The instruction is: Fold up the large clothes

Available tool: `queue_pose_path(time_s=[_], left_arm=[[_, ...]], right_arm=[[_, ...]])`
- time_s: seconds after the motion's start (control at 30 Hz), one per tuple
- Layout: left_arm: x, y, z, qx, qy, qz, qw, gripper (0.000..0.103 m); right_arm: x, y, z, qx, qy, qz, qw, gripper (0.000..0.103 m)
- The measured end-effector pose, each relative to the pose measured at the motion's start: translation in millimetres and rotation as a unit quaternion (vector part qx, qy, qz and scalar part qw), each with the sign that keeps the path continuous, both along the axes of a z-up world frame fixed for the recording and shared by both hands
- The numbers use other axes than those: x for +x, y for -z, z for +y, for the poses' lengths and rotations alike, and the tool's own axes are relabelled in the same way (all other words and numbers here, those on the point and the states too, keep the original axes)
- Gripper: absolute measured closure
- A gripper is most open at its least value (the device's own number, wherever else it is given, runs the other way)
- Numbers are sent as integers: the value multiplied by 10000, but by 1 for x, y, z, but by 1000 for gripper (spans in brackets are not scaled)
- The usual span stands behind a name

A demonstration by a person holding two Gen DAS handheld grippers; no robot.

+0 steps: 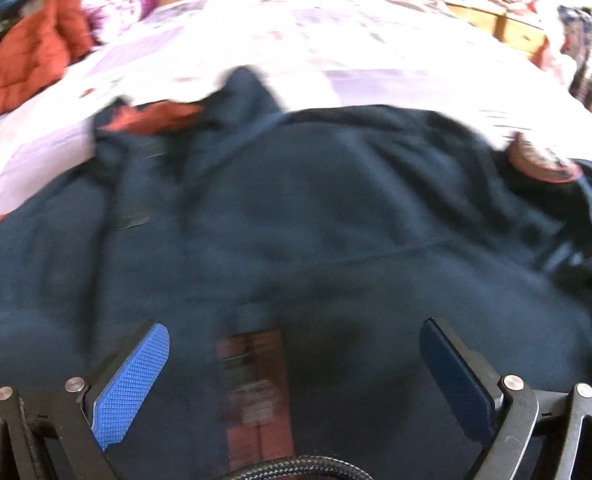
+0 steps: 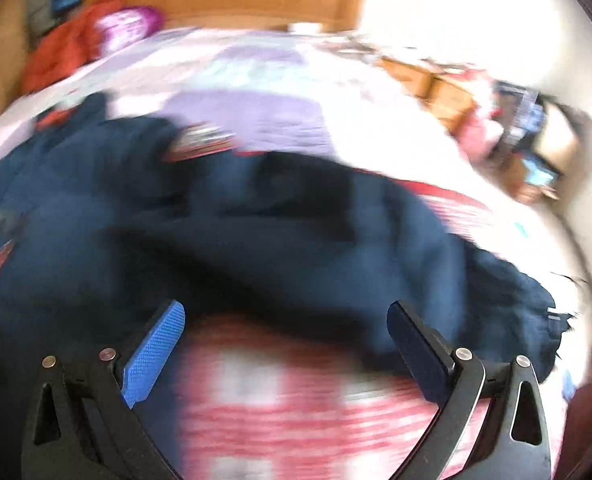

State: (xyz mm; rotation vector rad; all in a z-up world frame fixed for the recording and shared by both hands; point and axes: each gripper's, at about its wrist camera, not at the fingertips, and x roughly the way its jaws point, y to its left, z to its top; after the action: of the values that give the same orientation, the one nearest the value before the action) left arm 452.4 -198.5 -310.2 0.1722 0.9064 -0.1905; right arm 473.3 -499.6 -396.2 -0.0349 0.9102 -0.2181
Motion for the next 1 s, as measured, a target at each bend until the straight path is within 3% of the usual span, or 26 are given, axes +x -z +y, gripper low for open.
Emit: queue_pose_path(time_s=[0.07, 0.17, 0.27, 0.3, 0.33, 0.4, 0.53, 0.7, 0.8, 0.87, 1.0], left_arm=[[3, 7, -28, 165, 188, -53, 9997, 0], [7, 28, -48, 361, 199, 82, 9991, 0], [6, 37, -33, -85, 29, 73, 9999, 0], [6, 37, -30, -136, 5, 68, 9999, 0], [5, 39, -31, -111, -15, 30, 9999, 0], [2, 39, -40, 153, -14, -115, 9998, 0], [5, 40, -43, 279, -18, -108, 9996, 0], [7, 37, -49, 344, -95, -14, 9994, 0], [6, 40, -51, 356, -147, -52, 9992, 0], [5, 41, -50, 356, -152, -66, 9992, 0], [6, 41, -51, 398, -159, -88, 9990, 0]], right_arm=[[-1, 3, -38, 137, 456, 18, 9989, 0], [-4, 18, -94, 227, 715, 243, 9969, 0], [-25, 31, -157, -123, 1419, 546, 9883, 1], [-42, 36, -190, -88, 1837, 655, 9808, 1], [-58, 38, -213, 190, 1993, 619, 9778, 8], [-77, 30, -232, 364, 2088, 491, 9761, 10], [-99, 8, -232, 704, 2064, 243, 9756, 10], [-121, 20, -249, 1962, 2744, 317, 9409, 5], [-133, 31, -264, 2767, 3210, 62, 9057, 5], [-129, 36, -267, 3183, 3277, -149, 8894, 5], [-98, 51, -272, 3622, 3302, -325, 8711, 6]])
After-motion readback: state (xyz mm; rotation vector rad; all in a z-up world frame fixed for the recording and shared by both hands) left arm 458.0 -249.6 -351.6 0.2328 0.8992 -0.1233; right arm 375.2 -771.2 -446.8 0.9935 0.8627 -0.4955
